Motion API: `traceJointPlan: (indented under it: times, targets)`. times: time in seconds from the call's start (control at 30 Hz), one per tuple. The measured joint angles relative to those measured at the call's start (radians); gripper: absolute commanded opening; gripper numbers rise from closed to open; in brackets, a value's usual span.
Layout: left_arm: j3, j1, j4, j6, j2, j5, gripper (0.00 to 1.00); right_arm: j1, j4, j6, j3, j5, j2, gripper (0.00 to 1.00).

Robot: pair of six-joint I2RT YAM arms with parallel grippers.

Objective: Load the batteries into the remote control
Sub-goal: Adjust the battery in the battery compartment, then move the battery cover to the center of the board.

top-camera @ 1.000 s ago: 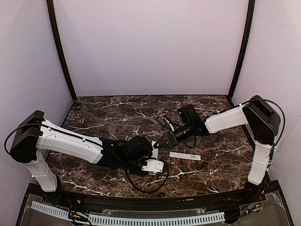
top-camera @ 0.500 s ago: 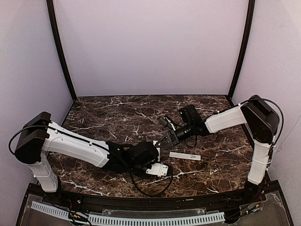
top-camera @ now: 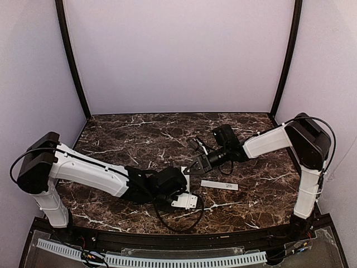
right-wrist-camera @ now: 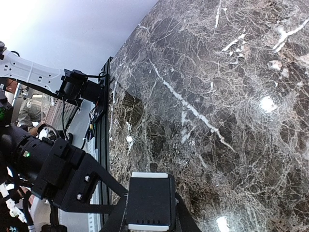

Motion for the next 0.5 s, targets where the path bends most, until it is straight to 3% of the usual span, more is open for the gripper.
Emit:
traceJointPlan:
  times: [0.3, 0.5]
  targets:
    - [-0.182, 0.052, 0.028, -0.099, -0.184, 0.003, 0.43, 0.008, 0.077, -0.006, -0.026, -0.013, 0.0, 0.0]
    - [-0.262, 0.105, 0.146, -0.246, -0.389, -0.019, 0.72, 0.005, 0.127, 0.011, -0.048, -0.021, 0.0, 0.0]
